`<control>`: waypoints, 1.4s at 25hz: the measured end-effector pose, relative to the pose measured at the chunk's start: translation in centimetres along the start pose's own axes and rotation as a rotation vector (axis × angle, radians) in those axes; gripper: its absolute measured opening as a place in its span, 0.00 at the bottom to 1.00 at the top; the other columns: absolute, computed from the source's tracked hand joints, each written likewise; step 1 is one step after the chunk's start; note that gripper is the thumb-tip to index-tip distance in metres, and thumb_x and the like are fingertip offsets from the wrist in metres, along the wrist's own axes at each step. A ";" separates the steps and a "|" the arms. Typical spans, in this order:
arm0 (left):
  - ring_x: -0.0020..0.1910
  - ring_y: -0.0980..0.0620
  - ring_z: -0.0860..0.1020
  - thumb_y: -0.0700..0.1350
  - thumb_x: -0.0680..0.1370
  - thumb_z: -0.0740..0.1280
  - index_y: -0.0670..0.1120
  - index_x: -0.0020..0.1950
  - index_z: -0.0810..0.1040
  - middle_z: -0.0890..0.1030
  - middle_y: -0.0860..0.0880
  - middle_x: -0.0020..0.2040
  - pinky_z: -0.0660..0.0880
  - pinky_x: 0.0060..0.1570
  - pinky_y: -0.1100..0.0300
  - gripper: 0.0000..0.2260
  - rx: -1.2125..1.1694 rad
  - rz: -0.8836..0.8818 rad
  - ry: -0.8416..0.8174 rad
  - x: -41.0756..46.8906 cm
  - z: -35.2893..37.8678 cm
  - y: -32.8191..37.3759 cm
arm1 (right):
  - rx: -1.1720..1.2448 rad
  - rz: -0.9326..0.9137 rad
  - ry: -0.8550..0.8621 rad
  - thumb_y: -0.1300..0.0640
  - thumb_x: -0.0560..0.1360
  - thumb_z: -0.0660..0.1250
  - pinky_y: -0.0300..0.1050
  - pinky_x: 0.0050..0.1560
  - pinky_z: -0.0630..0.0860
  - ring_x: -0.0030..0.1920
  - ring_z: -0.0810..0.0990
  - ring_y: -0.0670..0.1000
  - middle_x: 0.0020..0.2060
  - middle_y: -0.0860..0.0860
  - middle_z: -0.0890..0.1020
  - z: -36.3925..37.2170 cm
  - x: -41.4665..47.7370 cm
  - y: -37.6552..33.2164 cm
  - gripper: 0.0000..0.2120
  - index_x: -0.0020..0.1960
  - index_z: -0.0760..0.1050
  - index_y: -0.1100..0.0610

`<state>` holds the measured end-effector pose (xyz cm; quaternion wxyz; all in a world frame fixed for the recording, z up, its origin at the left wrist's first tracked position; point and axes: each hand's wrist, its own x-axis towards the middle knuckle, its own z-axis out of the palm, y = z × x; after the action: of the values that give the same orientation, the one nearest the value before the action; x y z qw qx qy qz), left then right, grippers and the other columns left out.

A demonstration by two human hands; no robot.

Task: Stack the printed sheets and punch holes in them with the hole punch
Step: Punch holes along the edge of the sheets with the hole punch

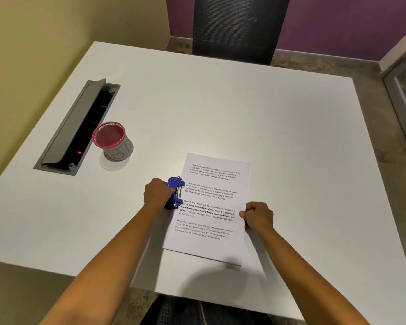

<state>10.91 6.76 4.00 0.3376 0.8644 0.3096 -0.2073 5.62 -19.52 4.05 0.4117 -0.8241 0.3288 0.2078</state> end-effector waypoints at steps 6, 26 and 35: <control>0.42 0.43 0.74 0.40 0.75 0.69 0.39 0.49 0.79 0.77 0.42 0.43 0.69 0.40 0.57 0.06 0.049 -0.008 0.030 0.1 -1.2 -0.4 | -0.035 0.011 0.108 0.69 0.70 0.68 0.46 0.43 0.73 0.36 0.72 0.55 0.32 0.57 0.75 -1.4 0.5 0.9 0.12 0.33 0.69 0.58; 0.38 0.48 0.79 0.47 0.81 0.63 0.41 0.53 0.79 0.83 0.43 0.48 0.78 0.37 0.63 0.10 -0.525 0.142 -0.180 -7.1 -0.4 0.0 | 0.192 -0.136 0.122 0.65 0.70 0.73 0.48 0.46 0.74 0.31 0.74 0.53 0.23 0.45 0.76 -7.7 -0.4 1.8 0.07 0.37 0.77 0.56; 0.42 0.45 0.80 0.36 0.76 0.69 0.36 0.60 0.79 0.83 0.38 0.51 0.80 0.42 0.60 0.14 -0.631 0.061 -0.387 -7.2 0.6 1.7 | 0.045 -0.231 0.097 0.64 0.72 0.71 0.40 0.38 0.73 0.28 0.74 0.51 0.27 0.51 0.72 -7.9 -2.2 1.4 0.03 0.40 0.78 0.60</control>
<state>6.72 2.54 8.45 0.6458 0.6714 0.2629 -0.2513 3.63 -25.72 9.17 0.4351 -0.8560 0.2559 0.1116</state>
